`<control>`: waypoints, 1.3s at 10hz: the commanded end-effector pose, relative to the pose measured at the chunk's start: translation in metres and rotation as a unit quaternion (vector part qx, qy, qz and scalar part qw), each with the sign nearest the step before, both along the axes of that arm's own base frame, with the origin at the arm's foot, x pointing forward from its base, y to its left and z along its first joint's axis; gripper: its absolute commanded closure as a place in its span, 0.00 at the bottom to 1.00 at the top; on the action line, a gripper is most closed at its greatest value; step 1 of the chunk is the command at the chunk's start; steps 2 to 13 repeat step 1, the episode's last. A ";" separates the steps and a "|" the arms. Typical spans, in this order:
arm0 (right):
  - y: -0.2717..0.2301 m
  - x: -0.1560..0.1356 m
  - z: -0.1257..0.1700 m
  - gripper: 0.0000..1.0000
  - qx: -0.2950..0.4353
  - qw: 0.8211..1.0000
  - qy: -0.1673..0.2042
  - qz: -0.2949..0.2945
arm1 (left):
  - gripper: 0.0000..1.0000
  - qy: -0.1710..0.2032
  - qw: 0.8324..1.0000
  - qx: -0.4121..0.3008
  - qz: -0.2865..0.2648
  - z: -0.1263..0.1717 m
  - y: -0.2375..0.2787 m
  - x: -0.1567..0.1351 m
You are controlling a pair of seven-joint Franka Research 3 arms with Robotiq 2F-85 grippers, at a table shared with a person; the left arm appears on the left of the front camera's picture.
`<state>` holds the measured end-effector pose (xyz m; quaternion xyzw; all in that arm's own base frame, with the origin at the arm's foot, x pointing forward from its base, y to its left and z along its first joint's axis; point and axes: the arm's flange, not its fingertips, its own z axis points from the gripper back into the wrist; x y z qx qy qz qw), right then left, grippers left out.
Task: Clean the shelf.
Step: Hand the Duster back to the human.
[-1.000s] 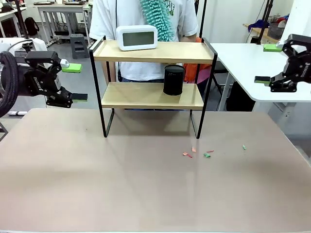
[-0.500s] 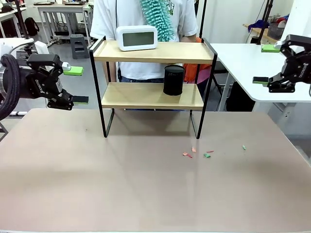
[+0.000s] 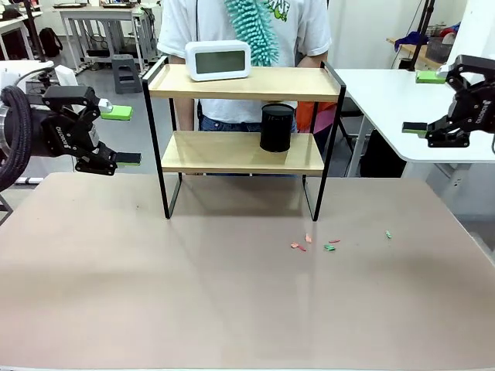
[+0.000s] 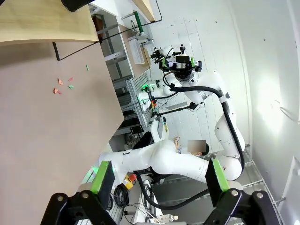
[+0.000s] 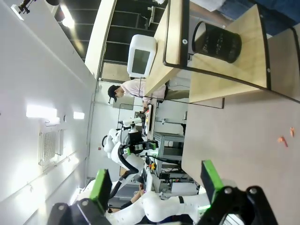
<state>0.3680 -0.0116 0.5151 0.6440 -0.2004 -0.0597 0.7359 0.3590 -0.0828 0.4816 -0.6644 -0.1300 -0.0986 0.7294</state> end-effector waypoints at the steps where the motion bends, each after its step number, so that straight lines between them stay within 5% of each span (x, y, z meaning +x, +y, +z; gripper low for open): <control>1: 0.001 0.000 0.004 0.00 0.001 1.000 -0.001 0.004 | 0.00 0.001 1.000 -0.013 0.002 0.001 -0.002 -0.002; 13: 0.001 0.000 0.004 0.00 0.001 1.000 -0.001 0.004 | 0.00 0.001 1.000 -0.013 0.002 0.001 -0.002 -0.002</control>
